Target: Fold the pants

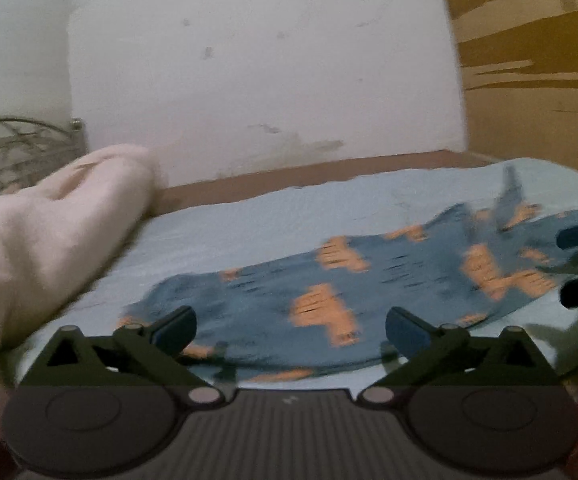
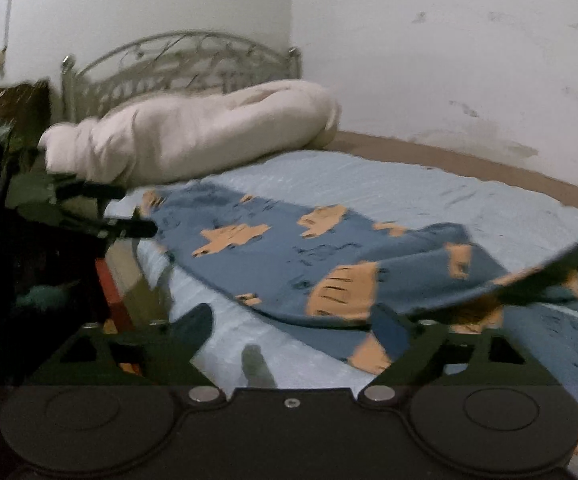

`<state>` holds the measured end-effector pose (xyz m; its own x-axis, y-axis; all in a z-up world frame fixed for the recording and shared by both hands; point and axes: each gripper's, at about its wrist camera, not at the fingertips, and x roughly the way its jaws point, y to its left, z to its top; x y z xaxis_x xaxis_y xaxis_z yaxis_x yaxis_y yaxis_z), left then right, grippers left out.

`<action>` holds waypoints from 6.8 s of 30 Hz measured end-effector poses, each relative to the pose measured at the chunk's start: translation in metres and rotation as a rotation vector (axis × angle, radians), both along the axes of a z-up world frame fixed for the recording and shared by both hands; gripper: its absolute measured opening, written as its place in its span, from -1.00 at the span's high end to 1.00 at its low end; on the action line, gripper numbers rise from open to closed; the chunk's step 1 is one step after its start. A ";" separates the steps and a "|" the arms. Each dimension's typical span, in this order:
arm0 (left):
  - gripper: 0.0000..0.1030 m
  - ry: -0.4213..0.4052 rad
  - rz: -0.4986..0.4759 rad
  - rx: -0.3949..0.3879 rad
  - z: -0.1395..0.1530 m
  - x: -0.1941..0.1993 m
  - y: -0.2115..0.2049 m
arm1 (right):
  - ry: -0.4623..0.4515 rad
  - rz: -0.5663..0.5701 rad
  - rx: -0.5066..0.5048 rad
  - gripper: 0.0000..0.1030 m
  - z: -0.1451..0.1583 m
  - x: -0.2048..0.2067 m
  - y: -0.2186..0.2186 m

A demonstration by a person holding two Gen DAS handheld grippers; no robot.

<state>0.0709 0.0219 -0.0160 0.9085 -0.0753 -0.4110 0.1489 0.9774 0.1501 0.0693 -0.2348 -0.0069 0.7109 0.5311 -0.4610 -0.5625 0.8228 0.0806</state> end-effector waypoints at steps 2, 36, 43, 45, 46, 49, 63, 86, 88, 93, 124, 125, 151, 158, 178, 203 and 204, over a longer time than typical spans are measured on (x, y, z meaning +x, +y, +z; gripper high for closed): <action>-0.99 0.018 -0.051 -0.017 0.000 0.008 -0.020 | -0.010 -0.053 0.025 -0.99 0.003 -0.003 -0.017; 1.00 0.102 -0.238 0.135 -0.007 0.080 -0.213 | 0.479 -0.622 0.241 0.73 0.015 0.248 -0.176; 1.00 0.064 -0.291 0.140 0.004 0.064 -0.209 | 0.254 -0.537 0.261 0.97 0.068 0.193 -0.185; 1.00 0.071 -0.312 0.146 0.001 0.058 -0.211 | 0.159 -0.524 0.248 0.98 0.081 0.159 -0.192; 1.00 0.074 -0.321 0.151 0.000 0.053 -0.212 | 0.113 -0.531 0.233 0.99 0.086 0.138 -0.196; 1.00 0.081 -0.342 0.189 -0.013 0.048 -0.215 | 0.073 -0.548 0.216 1.00 0.079 0.090 -0.212; 1.00 0.086 -0.318 0.156 -0.017 0.043 -0.213 | 0.331 -0.490 0.154 -0.41 0.056 0.193 -0.137; 1.00 0.059 -0.357 0.154 -0.018 0.032 -0.210 | 0.152 -0.748 0.276 1.00 0.053 0.040 -0.194; 1.00 0.087 -0.357 0.168 -0.026 0.032 -0.211 | 0.181 -0.790 0.296 1.00 0.031 0.020 -0.197; 1.00 0.113 -0.342 0.177 -0.036 0.034 -0.211 | 0.241 -0.806 0.361 1.00 -0.013 0.002 -0.195; -0.95 0.077 -0.130 -0.030 -0.020 0.047 -0.170 | 0.030 -0.915 0.103 -0.51 -0.020 0.000 -0.204; -0.98 0.066 -0.101 -0.030 -0.018 0.050 -0.164 | 0.004 -0.938 0.063 -0.70 -0.018 0.000 -0.200; -0.68 0.147 0.410 -0.428 -0.021 0.057 0.152 | -0.030 -0.577 0.025 -0.98 -0.038 0.024 -0.073; 0.59 0.198 0.456 -0.481 -0.022 0.068 0.153 | -0.024 -0.593 0.022 -0.98 -0.035 0.023 -0.076; -0.91 0.202 0.513 -0.311 -0.010 0.068 0.141 | 0.003 -0.584 -0.017 -0.99 -0.045 0.025 -0.081; -0.98 0.293 0.289 0.168 -0.031 0.259 -0.068 | -0.114 -0.732 -0.079 -0.99 -0.037 -0.021 -0.143; -0.98 0.295 0.296 0.157 -0.033 0.261 -0.068 | -0.116 -0.755 -0.080 -0.99 -0.036 -0.025 -0.149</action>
